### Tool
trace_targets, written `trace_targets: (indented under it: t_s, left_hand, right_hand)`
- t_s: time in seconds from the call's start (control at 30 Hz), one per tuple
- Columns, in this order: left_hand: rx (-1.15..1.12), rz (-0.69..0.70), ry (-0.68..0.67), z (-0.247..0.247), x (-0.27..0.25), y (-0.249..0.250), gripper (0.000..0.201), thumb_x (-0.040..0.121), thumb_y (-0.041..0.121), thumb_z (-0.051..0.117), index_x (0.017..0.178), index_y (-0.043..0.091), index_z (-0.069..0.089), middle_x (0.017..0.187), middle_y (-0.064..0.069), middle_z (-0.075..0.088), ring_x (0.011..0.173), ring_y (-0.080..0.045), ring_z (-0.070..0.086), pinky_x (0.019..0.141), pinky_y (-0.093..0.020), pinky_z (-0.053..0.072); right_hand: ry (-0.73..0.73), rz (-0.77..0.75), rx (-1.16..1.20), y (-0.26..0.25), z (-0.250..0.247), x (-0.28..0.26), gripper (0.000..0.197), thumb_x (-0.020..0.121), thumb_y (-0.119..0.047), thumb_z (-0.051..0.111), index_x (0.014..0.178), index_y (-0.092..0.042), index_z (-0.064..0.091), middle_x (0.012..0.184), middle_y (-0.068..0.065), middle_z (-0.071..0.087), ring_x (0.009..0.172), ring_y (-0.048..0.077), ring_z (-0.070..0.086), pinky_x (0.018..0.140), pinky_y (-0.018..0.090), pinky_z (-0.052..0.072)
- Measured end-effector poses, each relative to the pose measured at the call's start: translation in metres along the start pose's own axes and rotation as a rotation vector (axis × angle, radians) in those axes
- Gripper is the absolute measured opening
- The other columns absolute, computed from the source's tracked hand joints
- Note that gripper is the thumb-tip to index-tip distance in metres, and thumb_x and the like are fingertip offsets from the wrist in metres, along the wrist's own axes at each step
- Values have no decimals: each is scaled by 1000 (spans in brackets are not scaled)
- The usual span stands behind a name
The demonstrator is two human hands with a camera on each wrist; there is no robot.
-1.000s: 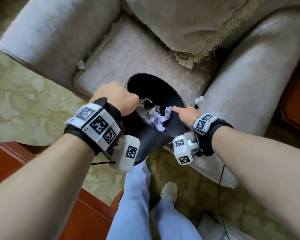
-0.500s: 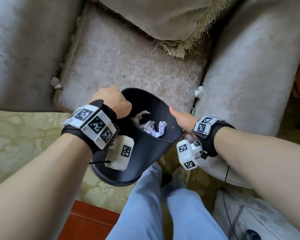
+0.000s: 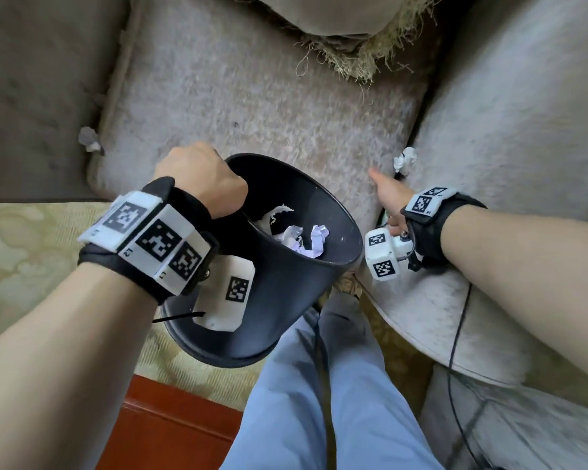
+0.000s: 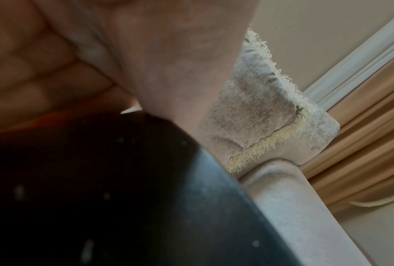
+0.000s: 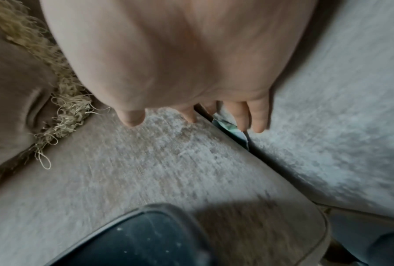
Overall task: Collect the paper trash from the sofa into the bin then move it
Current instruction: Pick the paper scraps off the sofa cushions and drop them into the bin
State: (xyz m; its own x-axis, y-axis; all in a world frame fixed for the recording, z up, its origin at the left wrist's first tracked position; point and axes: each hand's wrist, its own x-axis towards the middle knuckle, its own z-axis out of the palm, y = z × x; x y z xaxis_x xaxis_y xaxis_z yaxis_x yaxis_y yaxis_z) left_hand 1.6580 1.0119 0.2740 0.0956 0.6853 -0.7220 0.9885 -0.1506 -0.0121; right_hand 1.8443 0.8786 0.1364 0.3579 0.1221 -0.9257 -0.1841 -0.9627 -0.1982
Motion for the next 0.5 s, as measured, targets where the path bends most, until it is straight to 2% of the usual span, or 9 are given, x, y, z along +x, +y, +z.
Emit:
trace_targets:
  t_s: [0.07,0.2,0.23,0.3,0.37,0.4,0.43,0.47,0.5]
  left_hand:
    - [27,7,1,6,0,4,23,83,12,54,63,4,47,61,-12,48,50,-23,45,43,-25,33]
    - [52,1,14,14,-2,14,25,83,12,55,61,5,45,59,-11,44,48,-21,41,42,-25,30]
    - [56,-2,18,14,-2,15,24,82,12,55,62,4,45,59,-11,45,48,-22,41,41,-24,30]
    - [56,-9,20,14,-1,18,23,82,12,55,62,4,47,59,-12,48,48,-23,44,41,-24,31]
    - [50,-14,20,14,0,21,23,82,12,55,62,3,48,60,-13,49,49,-24,45,42,-24,32]
    - [50,-15,19,14,0,21,22,82,12,55,63,3,49,61,-13,49,49,-24,46,42,-24,31]
    - [50,-16,18,14,1,21,21,81,12,55,63,3,49,61,-13,50,49,-24,46,42,-24,31]
    - [49,-15,20,14,1,21,21,81,12,54,63,2,49,62,-13,50,50,-24,47,42,-24,31]
    - [48,-14,20,15,1,20,20,81,12,54,64,2,50,62,-13,51,50,-24,47,42,-24,31]
  right_hand:
    - [-16,11,30,1,1,6,76,96,-59,33,149,-4,30,154,16,33,138,33,38,114,39,31]
    - [-36,34,157,5,4,19,82,89,-65,38,151,-12,28,155,12,31,139,34,36,115,48,28]
    - [-45,34,172,6,5,21,88,83,-70,40,151,-15,28,155,11,32,139,34,36,115,50,27]
    - [-55,26,215,16,7,46,108,59,-82,43,148,-22,35,151,8,40,135,35,42,114,54,29]
    - [-45,70,240,39,12,107,120,37,-88,46,140,-24,46,139,8,53,122,38,54,109,60,32]
    - [-19,82,254,46,16,131,123,33,-89,46,138,-25,48,138,9,54,121,37,55,110,60,31]
    - [-5,86,260,45,17,136,125,32,-90,45,139,-25,47,143,8,50,125,35,52,112,58,28]
    - [9,94,276,40,17,125,124,38,-89,43,142,-24,43,149,7,44,131,33,46,114,55,26]
    - [13,93,313,32,13,105,116,50,-86,44,146,-22,38,152,6,38,136,32,40,115,53,24]
